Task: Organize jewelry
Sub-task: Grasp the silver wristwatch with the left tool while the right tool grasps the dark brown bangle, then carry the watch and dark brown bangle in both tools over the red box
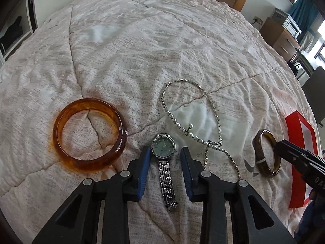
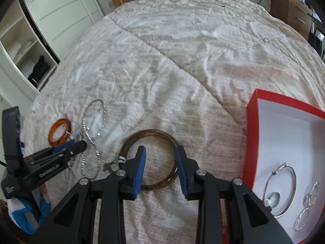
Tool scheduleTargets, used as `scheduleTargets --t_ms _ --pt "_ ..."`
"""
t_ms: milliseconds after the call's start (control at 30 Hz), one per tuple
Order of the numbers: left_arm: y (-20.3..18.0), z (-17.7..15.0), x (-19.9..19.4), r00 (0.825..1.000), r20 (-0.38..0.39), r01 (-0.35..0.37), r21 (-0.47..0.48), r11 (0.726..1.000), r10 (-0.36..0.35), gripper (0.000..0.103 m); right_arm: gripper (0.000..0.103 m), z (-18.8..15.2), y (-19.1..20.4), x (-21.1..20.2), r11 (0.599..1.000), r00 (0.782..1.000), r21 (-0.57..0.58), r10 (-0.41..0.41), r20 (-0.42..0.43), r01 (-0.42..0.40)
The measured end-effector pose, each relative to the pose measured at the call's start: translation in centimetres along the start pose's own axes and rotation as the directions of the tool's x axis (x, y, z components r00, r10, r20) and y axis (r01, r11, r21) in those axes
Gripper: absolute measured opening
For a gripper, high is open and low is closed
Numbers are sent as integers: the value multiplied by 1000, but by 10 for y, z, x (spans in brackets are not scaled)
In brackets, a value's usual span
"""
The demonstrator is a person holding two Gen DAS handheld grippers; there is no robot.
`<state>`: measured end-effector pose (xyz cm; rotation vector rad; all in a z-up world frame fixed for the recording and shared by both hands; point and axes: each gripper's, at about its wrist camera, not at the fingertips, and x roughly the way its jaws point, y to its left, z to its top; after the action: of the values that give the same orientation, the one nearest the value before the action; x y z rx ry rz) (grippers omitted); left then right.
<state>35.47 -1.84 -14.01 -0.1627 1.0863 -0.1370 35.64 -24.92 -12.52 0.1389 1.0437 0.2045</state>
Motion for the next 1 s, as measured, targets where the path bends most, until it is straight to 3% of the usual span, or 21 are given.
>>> scheduleTargets --t_ms 400,433,500,1000 --pt "0 -2 9 1000 11 -4 1 1000 4 24 28 0 -6 25 999 998 -1 -37 -54 37" --pt "0 -2 9 1000 16 -6 6 1000 6 24 26 -1 -6 26 999 998 -3 -37 -55 37" --pt "-1 -3 8 1000 22 -9 14 1000 8 24 11 -2 -5 27 999 997 -14 -46 -54 45" --pt "-6 -7 -27 997 54 -58 28 998 56 23 9 -3 8 -25 1000 997 -12 -22 72 23"
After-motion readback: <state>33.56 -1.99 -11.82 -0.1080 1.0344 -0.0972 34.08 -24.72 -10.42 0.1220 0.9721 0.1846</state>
